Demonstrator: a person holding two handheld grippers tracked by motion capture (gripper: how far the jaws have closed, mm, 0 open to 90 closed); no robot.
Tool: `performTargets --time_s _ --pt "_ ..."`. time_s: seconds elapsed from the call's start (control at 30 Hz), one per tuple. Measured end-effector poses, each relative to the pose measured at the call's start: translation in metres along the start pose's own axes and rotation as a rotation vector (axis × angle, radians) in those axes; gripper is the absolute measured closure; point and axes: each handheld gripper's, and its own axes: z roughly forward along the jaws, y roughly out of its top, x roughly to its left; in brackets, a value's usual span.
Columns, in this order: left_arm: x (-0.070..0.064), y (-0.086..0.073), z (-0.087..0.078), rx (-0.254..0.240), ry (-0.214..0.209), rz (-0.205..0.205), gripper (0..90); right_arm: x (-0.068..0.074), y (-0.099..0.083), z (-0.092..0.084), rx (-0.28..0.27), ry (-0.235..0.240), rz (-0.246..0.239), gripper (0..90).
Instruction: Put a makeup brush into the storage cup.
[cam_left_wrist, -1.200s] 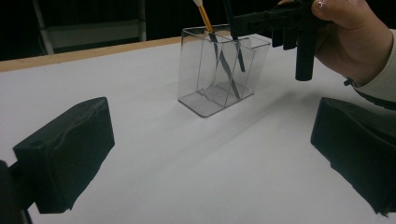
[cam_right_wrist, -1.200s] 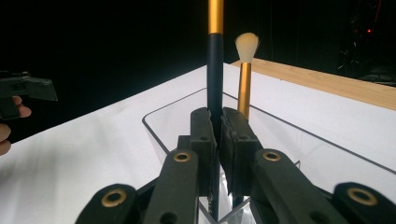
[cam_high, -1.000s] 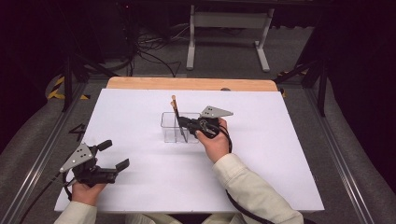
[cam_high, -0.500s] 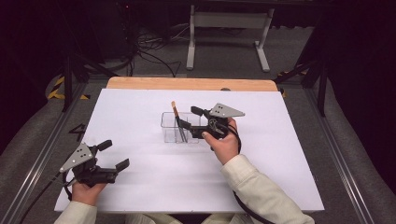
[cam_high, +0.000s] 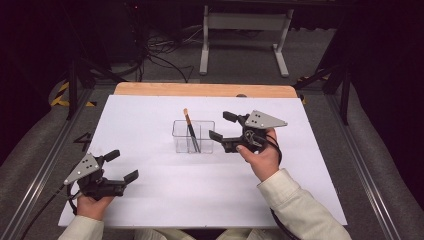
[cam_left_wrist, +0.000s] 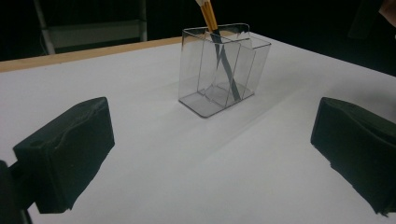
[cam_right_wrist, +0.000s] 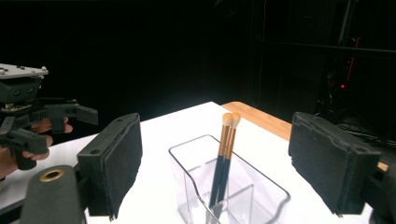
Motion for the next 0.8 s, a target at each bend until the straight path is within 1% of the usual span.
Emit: performTargets --time_s 0.07,0.1,0.17,0.33,0.4,0.63,0.73,0.8 --pt "0.0 0.0 0.0 -0.001 0.0 0.0 0.2 -0.002 0.001 -0.009 0.011 -0.008 -0.011 17.9" --pt "0.0 0.0 0.0 -0.001 0.0 -0.001 0.2 -0.004 0.001 -0.012 0.017 -0.009 -0.007 17.5" --pt "0.0 0.0 0.0 -0.001 0.001 -0.001 0.2 -0.004 0.001 -0.015 0.022 -0.013 -0.008 17.2" --pt "0.0 0.0 0.0 0.001 0.0 0.004 0.2 -0.008 0.0 -0.032 0.059 -0.047 -0.027 16.0" --pt "0.0 0.0 0.0 0.002 0.001 0.002 0.2 -0.009 0.0 -0.039 0.076 -0.065 -0.027 15.9" --pt "0.0 0.0 0.0 0.0 0.002 0.001 0.2 -0.017 -0.003 -0.064 0.071 -0.098 -0.013 15.8" --pt "0.0 0.001 0.0 -0.001 0.003 0.001 0.2 -0.018 -0.004 -0.073 0.083 -0.111 -0.009 15.0" --pt "0.0 0.001 0.0 -0.001 0.004 0.0 0.2 -0.02 -0.005 -0.081 0.096 -0.125 -0.014 14.9"
